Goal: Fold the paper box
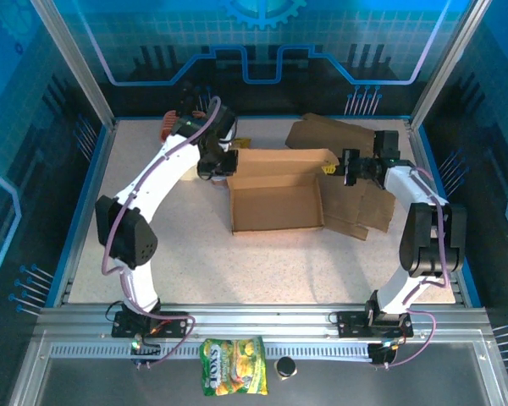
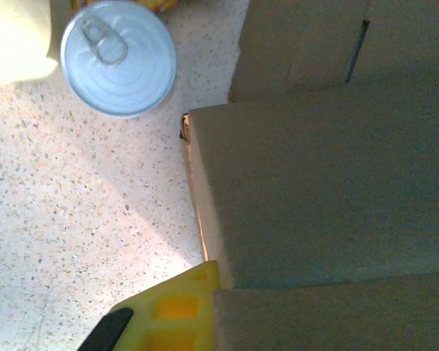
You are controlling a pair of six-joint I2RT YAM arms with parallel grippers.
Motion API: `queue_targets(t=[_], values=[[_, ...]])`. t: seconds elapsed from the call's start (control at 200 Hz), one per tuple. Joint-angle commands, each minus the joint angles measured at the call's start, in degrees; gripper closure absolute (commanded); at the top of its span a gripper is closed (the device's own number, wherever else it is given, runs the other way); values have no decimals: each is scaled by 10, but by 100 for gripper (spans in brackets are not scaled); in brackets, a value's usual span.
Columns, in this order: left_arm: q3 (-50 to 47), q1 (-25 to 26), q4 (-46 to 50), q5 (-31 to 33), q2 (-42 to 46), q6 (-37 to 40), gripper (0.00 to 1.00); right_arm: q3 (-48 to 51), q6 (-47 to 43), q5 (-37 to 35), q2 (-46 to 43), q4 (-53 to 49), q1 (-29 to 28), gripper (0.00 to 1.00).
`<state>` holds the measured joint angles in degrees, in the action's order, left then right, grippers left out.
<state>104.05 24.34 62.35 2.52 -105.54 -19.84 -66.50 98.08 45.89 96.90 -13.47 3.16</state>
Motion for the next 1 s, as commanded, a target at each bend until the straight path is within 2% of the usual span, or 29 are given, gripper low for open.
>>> queue_targets(t=[0.0, 0.14, 0.26, 0.51, 0.63, 0.82, 0.995], values=[[-94, 12, -166, -47, 62, -25, 100, 29, 27, 10, -8, 64, -30, 100], [-185, 16, -263, -34, 94, -24, 100, 43, 23, 7, -5, 68, -41, 100], [-232, 29, -296, -15, 112, -7, 100, 58, 15, 8, -8, 68, -38, 95], [-314, 45, -345, 6, 156, 1, 100, 77, -9, 13, -15, 59, -33, 91], [-343, 53, -358, 13, 175, 10, 100, 58, -43, 8, -24, 21, -29, 79], [-384, 71, -371, 47, 200, 30, 100, -17, -190, -17, -56, -160, -2, 48], [-406, 85, -387, 73, 203, 28, 100, -50, -303, -58, -93, -295, 20, 32]])
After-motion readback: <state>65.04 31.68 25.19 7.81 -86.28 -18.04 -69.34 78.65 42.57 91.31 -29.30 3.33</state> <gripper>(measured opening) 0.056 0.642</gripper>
